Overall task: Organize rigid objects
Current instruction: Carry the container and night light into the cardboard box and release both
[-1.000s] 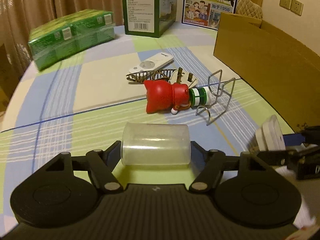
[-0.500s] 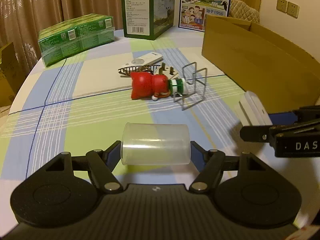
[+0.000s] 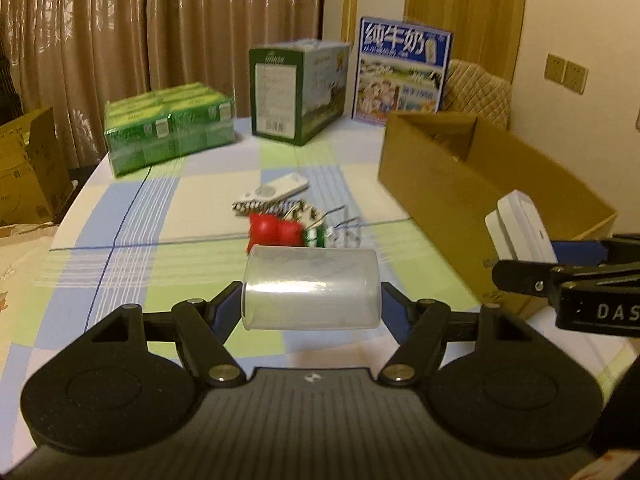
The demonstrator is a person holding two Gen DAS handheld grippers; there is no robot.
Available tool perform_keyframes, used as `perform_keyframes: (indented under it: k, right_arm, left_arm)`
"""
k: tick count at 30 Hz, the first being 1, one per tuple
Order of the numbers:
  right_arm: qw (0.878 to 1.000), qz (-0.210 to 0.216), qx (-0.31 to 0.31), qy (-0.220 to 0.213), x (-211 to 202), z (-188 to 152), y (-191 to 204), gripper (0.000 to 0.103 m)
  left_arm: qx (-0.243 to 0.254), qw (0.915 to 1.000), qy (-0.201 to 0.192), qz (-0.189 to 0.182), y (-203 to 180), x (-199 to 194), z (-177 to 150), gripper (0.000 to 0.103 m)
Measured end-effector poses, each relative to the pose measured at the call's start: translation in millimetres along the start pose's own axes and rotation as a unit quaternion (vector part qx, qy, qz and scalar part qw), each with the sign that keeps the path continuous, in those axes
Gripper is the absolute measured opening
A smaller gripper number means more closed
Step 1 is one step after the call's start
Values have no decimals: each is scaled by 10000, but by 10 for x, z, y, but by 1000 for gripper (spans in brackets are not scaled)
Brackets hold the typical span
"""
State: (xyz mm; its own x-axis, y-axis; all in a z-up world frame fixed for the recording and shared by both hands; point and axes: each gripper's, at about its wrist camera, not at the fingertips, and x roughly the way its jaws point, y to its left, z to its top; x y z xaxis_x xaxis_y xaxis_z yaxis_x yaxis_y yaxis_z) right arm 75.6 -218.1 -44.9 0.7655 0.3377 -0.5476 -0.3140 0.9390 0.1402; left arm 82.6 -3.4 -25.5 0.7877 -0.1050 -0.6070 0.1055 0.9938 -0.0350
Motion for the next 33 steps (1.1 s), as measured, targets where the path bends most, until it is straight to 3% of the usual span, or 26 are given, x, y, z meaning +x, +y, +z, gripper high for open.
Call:
perform_keyframes:
  k: [8,16,23,33]
  right_arm:
    - [9988,-277,283,-281,-451,131,-458,62]
    - [9965,-712,258,-364,-527,405,-1134,62]
    - [9967,-788,162,-77,-322,569,-1638,62]
    - [9968,-509,-63,606,340,799,-2073,62]
  left_arm:
    - [313,9984,-221,-404,-572,-194,253,68]
    - [776,9923,-385,-890,-1243,-32,589,68]
    - [991,9871,-333,-1210,-1628,300,810,68]
    - [1386,9815,-137,-1317,-1799,883,1147,68]
